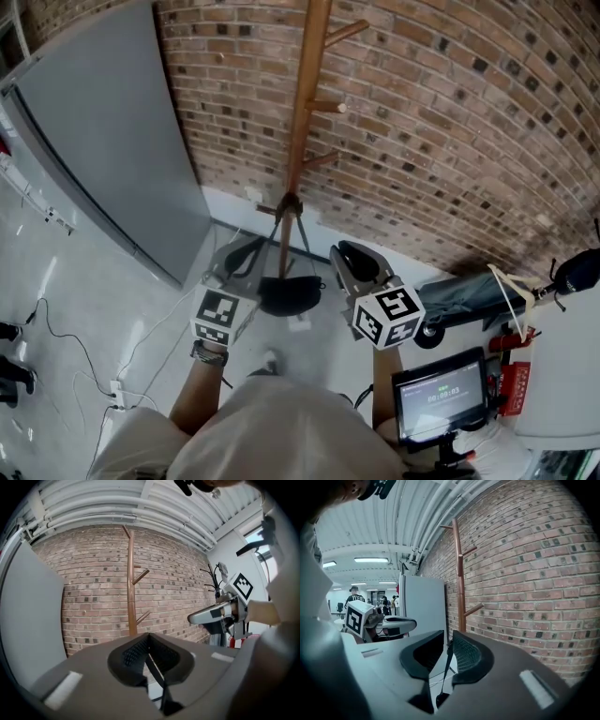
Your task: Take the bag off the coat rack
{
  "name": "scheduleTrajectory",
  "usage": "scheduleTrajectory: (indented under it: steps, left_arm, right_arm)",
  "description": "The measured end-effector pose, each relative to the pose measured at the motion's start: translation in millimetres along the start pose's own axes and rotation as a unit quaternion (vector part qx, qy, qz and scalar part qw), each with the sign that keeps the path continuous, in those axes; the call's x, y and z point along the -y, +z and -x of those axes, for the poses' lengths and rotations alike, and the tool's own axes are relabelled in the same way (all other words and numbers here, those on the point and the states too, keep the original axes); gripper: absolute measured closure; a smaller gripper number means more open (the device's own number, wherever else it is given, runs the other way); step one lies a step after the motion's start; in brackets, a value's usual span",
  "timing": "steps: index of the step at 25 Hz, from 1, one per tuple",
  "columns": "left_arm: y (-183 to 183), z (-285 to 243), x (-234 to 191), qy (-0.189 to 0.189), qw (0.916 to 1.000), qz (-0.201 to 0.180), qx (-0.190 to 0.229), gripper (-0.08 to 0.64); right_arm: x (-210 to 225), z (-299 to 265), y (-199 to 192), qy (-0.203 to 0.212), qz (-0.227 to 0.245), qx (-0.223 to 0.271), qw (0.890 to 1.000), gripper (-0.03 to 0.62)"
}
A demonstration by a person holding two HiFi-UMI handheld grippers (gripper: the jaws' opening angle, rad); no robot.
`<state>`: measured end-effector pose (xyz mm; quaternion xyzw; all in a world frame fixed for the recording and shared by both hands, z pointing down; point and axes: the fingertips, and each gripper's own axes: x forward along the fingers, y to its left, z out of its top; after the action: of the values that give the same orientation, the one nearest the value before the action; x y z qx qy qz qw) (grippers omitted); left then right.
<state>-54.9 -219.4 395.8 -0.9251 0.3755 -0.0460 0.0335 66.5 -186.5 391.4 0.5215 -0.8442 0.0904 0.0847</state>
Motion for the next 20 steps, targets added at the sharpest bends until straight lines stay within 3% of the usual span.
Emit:
scheduleTrajectory:
  steps: [7, 20]
  left_arm:
    - [-22.7, -16.4, -15.5, -0.035, 0.9992, 0.004, -0.022, 0.505]
    - [-76.3, -36.2, -9.2, -0.052, 0.9939, 0.002, -0.097, 0.419]
  right_arm:
    - [3.3, -36.3, -15.3, -0.003, -0.013, -0.027, 1.000, 0.489]
    - [17.6, -76.0, -62.3, 0.008, -0.033, -0.085, 0.996, 0.418]
